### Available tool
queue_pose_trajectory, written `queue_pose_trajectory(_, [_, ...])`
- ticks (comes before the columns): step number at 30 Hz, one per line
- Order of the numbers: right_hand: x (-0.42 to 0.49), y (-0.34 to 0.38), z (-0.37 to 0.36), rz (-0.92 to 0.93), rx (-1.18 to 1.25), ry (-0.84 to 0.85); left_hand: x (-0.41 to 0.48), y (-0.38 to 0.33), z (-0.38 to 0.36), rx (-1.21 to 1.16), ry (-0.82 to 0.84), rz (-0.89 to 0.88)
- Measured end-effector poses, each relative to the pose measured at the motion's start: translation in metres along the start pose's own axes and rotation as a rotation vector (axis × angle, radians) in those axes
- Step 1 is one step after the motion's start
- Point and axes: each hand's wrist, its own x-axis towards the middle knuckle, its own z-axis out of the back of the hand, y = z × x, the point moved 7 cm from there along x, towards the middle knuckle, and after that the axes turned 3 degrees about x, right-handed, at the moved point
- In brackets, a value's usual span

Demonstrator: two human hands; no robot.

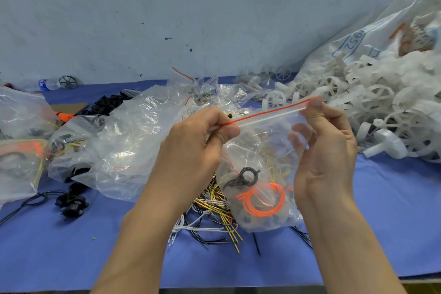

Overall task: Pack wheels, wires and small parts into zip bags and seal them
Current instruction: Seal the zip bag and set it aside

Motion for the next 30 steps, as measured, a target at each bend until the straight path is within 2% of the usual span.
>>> queue_pose_trajectory(7, [0.003,-0.001,0.002,-0.034,0.009,0.014,0.001,-0.003,-0.001,-0.001,0.008,0.006])
queue_pose_trajectory(15, [-0.007,0.001,-0.016,0.083,-0.282,0.331,0.012,-0.03,-0.01,0.034,0.054,-0.102])
queue_pose_trajectory(19, [-0.013,-0.001,-0.02,0.086,-0.311,0.402,0.016,-0.048,-0.02,0.019,0.03,-0.151])
queue_pose_trajectory(24, [-0.008,-0.003,-0.016,0.061,-0.22,0.31,0.014,-0.057,-0.03,0.014,0.008,-0.145])
queue_pose_trajectory(30, [0.006,-0.007,-0.003,0.008,-0.058,0.061,0.007,-0.061,-0.031,0.103,-0.029,-0.143])
